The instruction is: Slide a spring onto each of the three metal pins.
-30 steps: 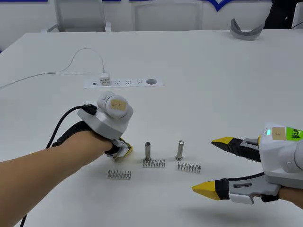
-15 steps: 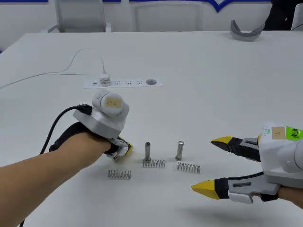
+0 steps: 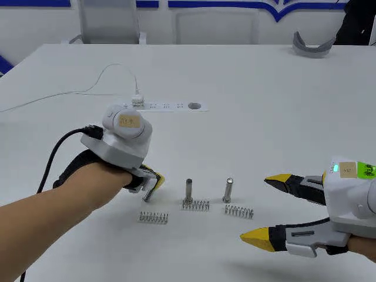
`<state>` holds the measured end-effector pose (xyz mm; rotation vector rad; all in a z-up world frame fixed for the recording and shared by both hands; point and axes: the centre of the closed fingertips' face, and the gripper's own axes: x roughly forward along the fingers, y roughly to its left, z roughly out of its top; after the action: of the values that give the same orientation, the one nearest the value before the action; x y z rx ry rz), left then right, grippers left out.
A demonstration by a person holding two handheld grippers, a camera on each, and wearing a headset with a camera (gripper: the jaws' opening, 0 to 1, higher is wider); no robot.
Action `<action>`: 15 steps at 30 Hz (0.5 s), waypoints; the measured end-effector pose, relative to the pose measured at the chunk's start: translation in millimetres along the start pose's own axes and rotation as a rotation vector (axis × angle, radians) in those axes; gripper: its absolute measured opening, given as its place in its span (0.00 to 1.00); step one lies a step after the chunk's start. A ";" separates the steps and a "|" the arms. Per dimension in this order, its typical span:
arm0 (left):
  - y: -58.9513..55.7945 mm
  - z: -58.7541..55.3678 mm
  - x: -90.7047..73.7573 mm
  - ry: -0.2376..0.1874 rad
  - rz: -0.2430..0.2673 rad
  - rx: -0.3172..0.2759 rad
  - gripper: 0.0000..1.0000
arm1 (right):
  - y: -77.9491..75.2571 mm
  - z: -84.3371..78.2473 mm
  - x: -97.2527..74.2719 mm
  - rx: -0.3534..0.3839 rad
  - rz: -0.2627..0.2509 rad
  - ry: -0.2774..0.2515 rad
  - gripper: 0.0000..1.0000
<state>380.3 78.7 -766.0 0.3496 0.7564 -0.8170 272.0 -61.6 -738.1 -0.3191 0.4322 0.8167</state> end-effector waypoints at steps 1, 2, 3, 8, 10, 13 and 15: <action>0.3 -0.1 -1.6 -0.003 0.001 -0.003 0.07 | 0.3 0.2 0.1 -0.001 0.001 0.000 0.73; 0.7 -0.3 -3.8 -0.008 0.003 -0.006 0.07 | 1.0 0.6 0.3 -0.003 0.002 0.001 0.73; 1.5 -0.8 -4.5 -0.009 0.003 -0.010 0.07 | 1.5 0.9 0.5 -0.004 0.004 0.001 0.73; 1.5 -2.1 -11.9 -0.028 0.001 -0.048 0.07 | 3.6 1.5 1.0 -0.010 0.010 0.002 0.73; 1.8 -3.2 -14.0 -0.033 0.003 -0.052 0.07 | 3.9 1.5 1.3 -0.011 0.011 0.004 0.73; -0.9 -5.9 -15.9 -0.037 0.005 -0.054 0.07 | 4.7 1.9 1.9 -0.013 0.015 0.003 0.73; -1.4 -7.4 -17.5 -0.038 0.006 -0.060 0.07 | 5.9 2.3 2.5 -0.016 0.018 0.004 0.73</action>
<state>367.9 91.1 -758.4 0.2816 0.7430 -0.7918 269.6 -55.2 -738.0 -0.3322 0.4330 0.8378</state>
